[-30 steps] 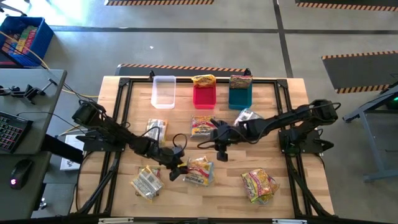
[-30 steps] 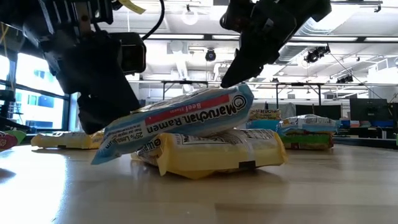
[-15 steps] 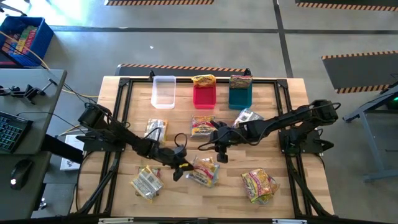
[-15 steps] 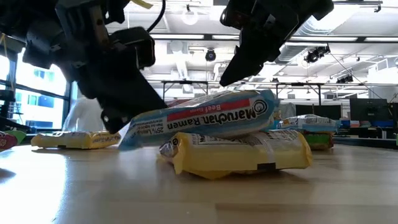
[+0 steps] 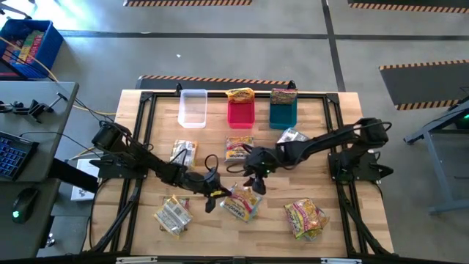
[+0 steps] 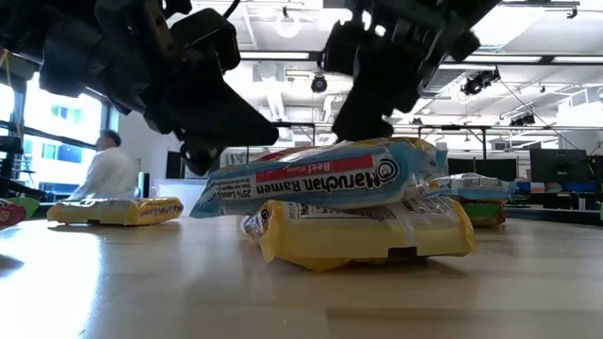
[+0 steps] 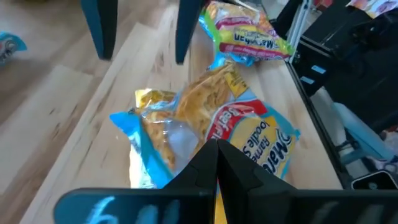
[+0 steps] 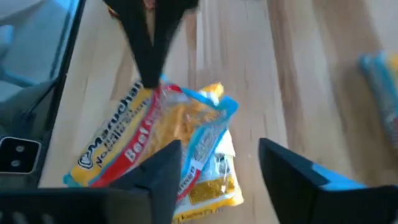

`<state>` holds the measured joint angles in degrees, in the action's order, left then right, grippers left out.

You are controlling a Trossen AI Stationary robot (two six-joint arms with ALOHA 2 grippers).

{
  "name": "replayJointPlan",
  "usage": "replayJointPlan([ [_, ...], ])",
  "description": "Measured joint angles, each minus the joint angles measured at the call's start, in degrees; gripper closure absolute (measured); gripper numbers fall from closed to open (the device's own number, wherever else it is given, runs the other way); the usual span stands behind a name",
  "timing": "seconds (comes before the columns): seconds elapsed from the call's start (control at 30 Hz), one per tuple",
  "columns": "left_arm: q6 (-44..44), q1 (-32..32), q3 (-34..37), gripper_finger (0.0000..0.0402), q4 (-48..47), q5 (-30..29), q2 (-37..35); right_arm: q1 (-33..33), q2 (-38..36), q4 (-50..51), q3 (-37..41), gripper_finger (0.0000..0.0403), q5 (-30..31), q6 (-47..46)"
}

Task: Sort Maruchan noodles
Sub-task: Put the blue noodle pack into the transparent bin

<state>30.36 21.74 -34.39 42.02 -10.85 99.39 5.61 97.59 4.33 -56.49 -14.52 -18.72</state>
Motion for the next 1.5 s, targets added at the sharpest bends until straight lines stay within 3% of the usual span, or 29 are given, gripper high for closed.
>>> replayJointPlan([
  [0.23,5.53,0.00,0.00,0.0385,-1.14,-0.33,0.00,-2.76,3.13,-2.06,0.00,0.0159,-5.19,-3.98],
  [0.6,6.48,0.00,0.01,0.0266,-2.56,0.00,0.01,-1.57,3.05,-3.47,0.00,0.0158,-5.17,-4.83],
  [0.73,6.14,0.00,0.00,0.0240,-3.51,0.00,0.02,-1.20,3.04,-4.96,0.00,0.0158,-5.00,-4.58],
  [1.1,2.02,0.00,-0.30,0.0248,-3.72,-0.88,0.03,-1.05,3.03,-6.20,0.00,0.0158,-2.36,-4.81],
  [1.37,-1.57,0.00,-6.63,0.0251,-10.56,-0.11,3.41,-0.95,2.98,-6.36,0.00,0.0158,-2.23,-5.81],
  [1.5,-2.13,0.02,-7.63,0.0271,-12.71,-0.09,3.43,-0.36,2.94,-6.42,0.00,0.0158,-2.15,-5.90],
])
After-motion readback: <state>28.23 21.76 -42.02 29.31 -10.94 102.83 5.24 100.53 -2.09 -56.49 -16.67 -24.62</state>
